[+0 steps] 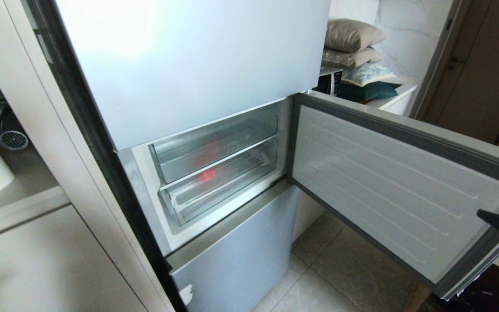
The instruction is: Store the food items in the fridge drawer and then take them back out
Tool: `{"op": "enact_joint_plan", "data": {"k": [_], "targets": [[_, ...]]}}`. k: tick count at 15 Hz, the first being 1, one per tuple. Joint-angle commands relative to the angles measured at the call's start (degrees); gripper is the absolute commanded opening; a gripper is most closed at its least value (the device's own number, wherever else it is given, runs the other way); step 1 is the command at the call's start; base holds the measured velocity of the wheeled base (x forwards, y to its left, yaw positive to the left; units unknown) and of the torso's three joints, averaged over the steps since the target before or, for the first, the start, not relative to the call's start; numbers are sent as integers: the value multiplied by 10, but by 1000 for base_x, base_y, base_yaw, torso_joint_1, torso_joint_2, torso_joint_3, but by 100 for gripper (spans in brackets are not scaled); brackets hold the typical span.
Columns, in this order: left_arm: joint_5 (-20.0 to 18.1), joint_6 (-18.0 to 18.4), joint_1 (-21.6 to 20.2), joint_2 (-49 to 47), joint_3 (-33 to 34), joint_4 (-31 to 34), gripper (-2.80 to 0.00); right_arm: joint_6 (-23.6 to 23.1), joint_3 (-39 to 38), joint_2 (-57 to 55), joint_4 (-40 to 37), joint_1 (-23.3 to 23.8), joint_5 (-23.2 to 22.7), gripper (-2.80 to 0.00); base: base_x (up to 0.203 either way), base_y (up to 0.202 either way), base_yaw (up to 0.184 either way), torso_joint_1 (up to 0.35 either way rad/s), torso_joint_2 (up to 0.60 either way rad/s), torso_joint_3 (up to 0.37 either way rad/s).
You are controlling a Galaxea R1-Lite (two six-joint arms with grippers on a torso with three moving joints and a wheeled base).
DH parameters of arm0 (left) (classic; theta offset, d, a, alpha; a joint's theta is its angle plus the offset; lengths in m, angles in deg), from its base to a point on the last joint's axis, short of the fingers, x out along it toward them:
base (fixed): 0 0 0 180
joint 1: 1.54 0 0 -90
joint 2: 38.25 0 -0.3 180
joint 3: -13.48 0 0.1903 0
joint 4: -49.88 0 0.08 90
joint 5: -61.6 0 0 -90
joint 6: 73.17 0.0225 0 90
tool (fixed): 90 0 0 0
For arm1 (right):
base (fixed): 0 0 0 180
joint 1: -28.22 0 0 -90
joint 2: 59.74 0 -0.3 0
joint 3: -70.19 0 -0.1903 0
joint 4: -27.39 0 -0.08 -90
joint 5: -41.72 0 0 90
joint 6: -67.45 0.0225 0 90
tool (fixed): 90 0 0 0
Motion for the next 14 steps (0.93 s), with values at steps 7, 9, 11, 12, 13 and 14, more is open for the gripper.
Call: {"op": "enact_joint_plan", "data": {"k": [7, 9, 11, 12, 13, 14], "targets": [[0, 0, 0, -1, 0, 0, -280, -3, 68, -149, 55, 86, 6, -280, 0, 0, 0, 0, 0, 0], [0, 0, 0, 0, 0, 0, -280, -2, 68, -151, 58, 104, 5, -280, 0, 0, 0, 0, 0, 0], [0, 0, 0, 0, 0, 0, -280, -3, 57, -143, 67, 106, 5, -280, 0, 0, 0, 0, 0, 0], [0, 0, 0, 0, 0, 0, -280, -4, 48, -132, 69, 105, 4, -280, 0, 0, 0, 0, 0, 0], [0, 0, 0, 0, 0, 0, -280, -6, 36, -115, 70, 105, 4, -280, 0, 0, 0, 0, 0, 0], [0, 0, 0, 0, 0, 0, -280, -6, 24, -94, 70, 105, 2, -280, 0, 0, 0, 0, 0, 0]]}}
